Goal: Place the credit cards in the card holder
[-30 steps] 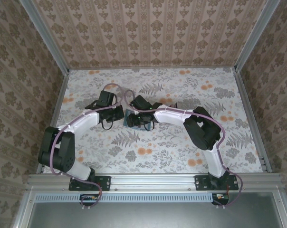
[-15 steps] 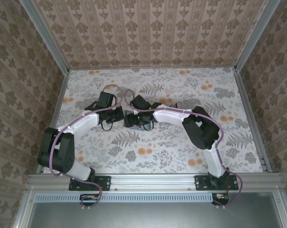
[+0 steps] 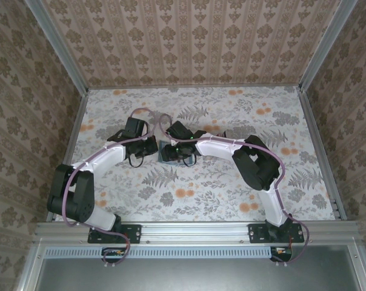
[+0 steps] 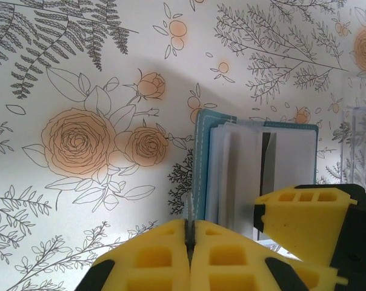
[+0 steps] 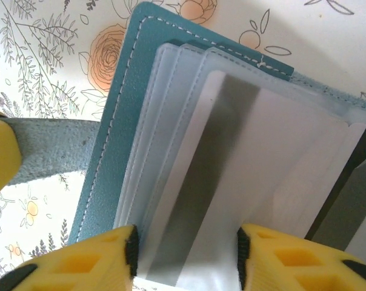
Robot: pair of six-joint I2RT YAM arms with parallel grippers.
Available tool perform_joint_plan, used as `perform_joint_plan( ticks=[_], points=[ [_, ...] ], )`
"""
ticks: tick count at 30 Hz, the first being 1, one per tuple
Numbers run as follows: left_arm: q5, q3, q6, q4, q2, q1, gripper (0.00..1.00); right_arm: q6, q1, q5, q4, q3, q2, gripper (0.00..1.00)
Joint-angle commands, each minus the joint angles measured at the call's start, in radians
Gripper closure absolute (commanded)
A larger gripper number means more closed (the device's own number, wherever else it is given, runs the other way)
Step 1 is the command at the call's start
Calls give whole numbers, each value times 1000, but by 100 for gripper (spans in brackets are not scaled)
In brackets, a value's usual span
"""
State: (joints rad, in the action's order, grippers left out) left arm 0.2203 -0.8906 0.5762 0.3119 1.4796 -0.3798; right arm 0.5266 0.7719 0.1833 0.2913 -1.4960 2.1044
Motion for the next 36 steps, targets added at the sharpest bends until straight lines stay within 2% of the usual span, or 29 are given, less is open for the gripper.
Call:
perform_joint_plan(
  ticks=[1,7,13,24,26,31,36],
  points=[
    [-8,10,10,18,-32,-1,100,5,-18,-34,5,28,-39,62],
    [-12,12,10,21,-39,2,100,10,-27,-24,-8,46,-49,78],
    [-13,12,10,24,-41,4,100,18,-35,-8,-20,58,-63,85],
    [-19,15,8,29,-48,6,100,75,-81,98,-118,116,-66,100],
    [-21,18,8,31,-50,8,100,72,-86,100,-118,122,-70,97],
    [-9,16,12,26,-58,9,100,64,-85,110,-108,113,-68,72],
    [1,12,19,20,-66,6,100,80,-82,147,-127,100,-38,65]
  ],
)
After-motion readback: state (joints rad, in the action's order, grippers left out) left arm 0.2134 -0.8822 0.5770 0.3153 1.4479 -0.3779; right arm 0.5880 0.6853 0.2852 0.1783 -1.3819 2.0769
